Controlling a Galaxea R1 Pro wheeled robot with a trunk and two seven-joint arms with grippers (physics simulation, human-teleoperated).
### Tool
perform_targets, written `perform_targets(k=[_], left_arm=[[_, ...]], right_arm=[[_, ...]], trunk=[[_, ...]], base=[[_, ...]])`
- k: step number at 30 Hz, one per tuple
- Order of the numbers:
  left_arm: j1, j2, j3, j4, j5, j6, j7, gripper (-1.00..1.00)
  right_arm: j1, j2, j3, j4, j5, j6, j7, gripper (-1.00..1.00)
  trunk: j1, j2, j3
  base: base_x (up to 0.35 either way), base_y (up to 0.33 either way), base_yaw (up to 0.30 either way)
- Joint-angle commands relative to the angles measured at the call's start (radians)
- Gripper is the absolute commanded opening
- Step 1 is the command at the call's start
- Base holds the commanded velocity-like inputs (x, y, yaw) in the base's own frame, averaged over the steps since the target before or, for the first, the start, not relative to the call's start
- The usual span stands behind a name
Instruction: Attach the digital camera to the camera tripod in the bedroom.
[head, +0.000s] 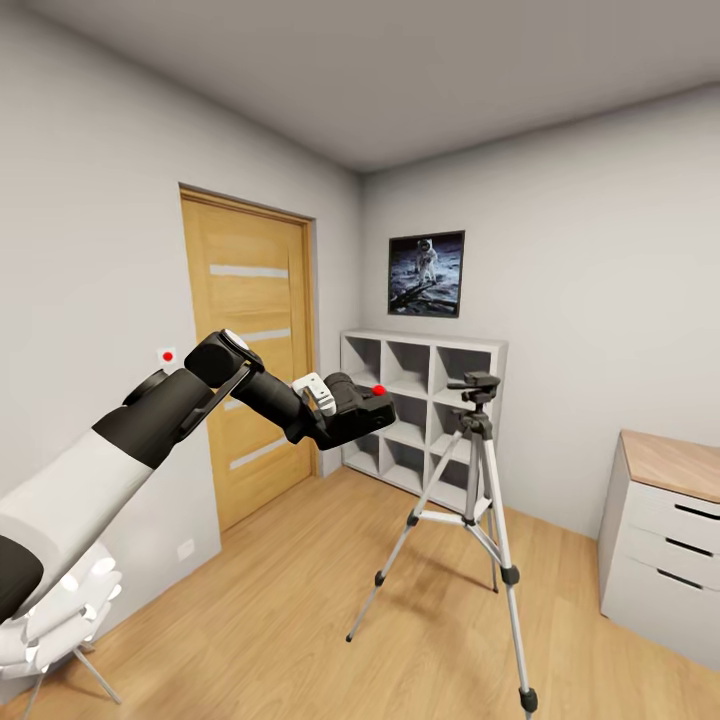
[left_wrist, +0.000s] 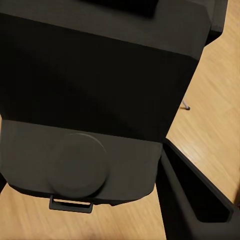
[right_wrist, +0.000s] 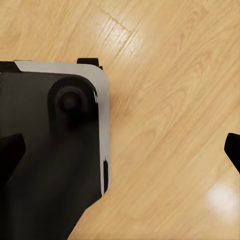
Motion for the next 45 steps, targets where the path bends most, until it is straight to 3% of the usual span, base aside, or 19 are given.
perform_targets(k=[1, 45], left_arm=[[0.000, 0.000, 0.000, -0.001, -0.012, 0.007, -0.012, -1.00], [0.000, -0.003, -0.002, -0.032, -0.012, 0.007, -0.010, -1.00]], right_arm=[[-0.001, 0.000, 0.003, 0.002, -0.002, 0.000, 0.004, 1.00], [-0.001, 0.000, 0.003, 0.003, -0.002, 0.000, 0.004, 1.00]], trunk=[[-0.004, 0.007, 0.003], [-0.172, 0.315, 0.141]], base=[[0.000, 0.000, 0.000], [0.000, 0.000, 0.000]])
